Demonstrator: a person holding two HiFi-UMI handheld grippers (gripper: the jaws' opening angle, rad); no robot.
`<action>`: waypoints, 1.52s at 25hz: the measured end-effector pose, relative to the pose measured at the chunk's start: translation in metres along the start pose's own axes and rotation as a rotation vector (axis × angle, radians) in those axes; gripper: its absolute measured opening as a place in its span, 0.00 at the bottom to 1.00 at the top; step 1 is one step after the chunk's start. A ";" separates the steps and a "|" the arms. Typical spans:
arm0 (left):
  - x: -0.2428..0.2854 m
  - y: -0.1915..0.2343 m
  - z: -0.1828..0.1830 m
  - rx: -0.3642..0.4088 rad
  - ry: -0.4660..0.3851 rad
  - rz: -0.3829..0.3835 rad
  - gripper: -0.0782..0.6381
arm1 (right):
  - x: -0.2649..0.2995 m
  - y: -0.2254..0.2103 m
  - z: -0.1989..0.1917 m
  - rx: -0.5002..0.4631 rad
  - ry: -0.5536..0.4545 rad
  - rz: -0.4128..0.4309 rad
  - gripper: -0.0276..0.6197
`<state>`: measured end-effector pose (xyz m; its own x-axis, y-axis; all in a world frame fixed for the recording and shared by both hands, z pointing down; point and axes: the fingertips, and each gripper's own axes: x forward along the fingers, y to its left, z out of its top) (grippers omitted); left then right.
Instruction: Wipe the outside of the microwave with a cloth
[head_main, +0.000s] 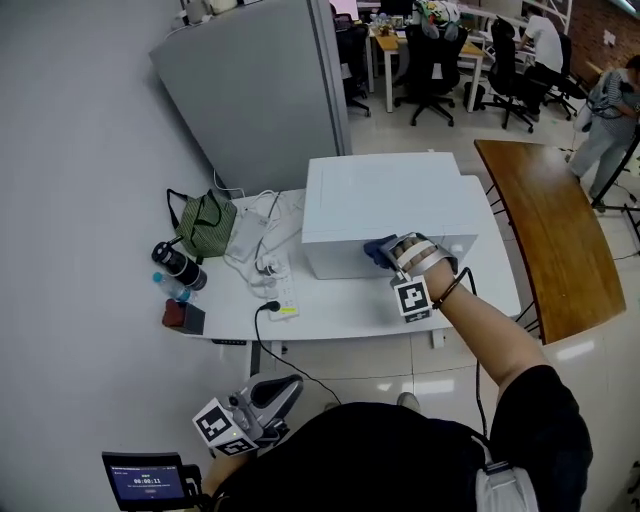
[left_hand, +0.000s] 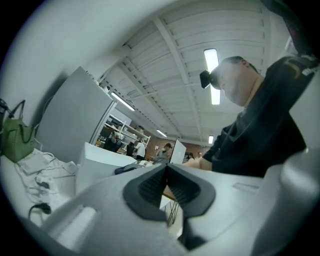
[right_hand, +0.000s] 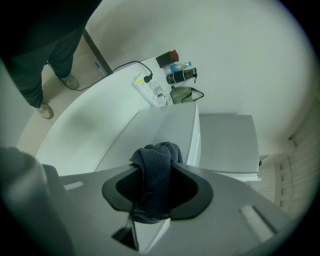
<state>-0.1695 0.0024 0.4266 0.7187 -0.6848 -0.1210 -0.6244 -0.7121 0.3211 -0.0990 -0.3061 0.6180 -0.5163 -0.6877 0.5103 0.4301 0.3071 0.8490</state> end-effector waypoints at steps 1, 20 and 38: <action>0.017 -0.006 -0.004 -0.004 0.004 -0.017 0.12 | -0.014 0.010 -0.030 0.017 0.019 0.000 0.24; 0.038 -0.007 -0.014 -0.056 0.004 -0.027 0.12 | -0.006 0.032 0.074 0.170 -0.184 0.070 0.24; 0.037 0.007 -0.017 -0.060 0.054 -0.039 0.12 | 0.025 0.025 0.018 -0.064 -0.008 -0.054 0.24</action>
<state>-0.1421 -0.0249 0.4400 0.7583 -0.6465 -0.0839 -0.5777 -0.7260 0.3731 -0.1146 -0.3037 0.6542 -0.5457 -0.6967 0.4657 0.4478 0.2273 0.8647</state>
